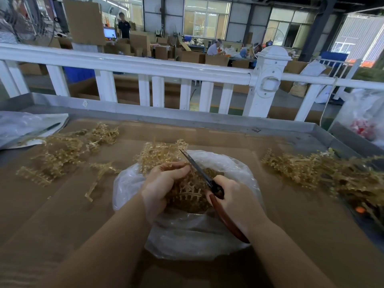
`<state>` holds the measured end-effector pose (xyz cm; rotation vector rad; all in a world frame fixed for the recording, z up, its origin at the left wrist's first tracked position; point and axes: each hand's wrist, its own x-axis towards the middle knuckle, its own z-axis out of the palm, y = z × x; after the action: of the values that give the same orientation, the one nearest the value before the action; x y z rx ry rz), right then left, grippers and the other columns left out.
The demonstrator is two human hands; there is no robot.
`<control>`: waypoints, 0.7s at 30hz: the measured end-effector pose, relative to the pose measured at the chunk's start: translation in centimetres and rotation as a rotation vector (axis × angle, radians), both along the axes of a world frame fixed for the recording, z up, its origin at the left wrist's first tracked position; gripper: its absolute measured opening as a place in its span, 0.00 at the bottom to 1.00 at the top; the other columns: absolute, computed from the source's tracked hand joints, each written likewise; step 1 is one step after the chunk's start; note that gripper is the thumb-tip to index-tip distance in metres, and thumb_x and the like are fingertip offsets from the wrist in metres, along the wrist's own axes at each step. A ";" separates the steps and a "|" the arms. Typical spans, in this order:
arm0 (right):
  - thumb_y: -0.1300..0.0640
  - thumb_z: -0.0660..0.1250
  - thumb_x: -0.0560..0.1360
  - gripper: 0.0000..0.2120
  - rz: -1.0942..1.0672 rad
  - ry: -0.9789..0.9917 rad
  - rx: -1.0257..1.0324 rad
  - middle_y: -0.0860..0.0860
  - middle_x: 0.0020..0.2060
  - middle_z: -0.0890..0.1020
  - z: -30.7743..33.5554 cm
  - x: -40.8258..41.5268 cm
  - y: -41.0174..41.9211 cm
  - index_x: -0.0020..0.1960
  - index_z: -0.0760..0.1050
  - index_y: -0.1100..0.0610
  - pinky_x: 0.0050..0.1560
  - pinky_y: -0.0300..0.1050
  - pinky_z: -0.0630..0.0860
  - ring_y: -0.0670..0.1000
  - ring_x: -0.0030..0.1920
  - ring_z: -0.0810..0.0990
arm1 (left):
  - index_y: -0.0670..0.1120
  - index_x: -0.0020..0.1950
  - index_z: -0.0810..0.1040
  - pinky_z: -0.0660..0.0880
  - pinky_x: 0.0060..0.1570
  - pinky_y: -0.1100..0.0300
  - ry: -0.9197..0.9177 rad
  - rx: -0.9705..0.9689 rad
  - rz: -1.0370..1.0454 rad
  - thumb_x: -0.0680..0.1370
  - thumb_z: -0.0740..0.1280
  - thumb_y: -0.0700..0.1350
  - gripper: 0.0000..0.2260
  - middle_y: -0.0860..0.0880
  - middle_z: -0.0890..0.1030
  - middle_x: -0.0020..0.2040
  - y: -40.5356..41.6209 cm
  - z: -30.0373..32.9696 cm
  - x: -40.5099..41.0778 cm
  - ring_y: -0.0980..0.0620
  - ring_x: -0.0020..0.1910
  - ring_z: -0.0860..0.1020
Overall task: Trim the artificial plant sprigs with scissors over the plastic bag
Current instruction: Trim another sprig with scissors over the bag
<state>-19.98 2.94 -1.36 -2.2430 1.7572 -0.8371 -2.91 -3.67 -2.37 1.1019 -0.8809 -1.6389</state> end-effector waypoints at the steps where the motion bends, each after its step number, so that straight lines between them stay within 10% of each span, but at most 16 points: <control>1: 0.51 0.65 0.77 0.05 0.000 0.002 -0.005 0.42 0.35 0.75 0.0 0.0 0.1 0.44 0.70 0.48 0.36 0.27 0.69 0.36 0.33 0.72 | 0.43 0.49 0.82 0.80 0.43 0.52 0.001 -0.003 0.024 0.66 0.76 0.39 0.12 0.42 0.85 0.41 0.0 -0.1 -0.1 0.45 0.42 0.84; 21: 0.42 0.63 0.77 0.09 -0.041 -0.001 0.014 0.41 0.31 0.73 -0.2 0.6 0.2 0.44 0.69 0.47 0.35 0.28 0.67 0.38 0.32 0.72 | 0.48 0.33 0.85 0.80 0.32 0.56 -0.075 -0.026 -0.103 0.71 0.73 0.35 0.10 0.42 0.85 0.39 0.6 0.3 -0.1 0.45 0.37 0.84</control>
<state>-19.33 3.16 -1.57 -2.2043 1.8084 -0.8308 -3.02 -3.07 -2.04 1.1215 -1.0199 -1.6744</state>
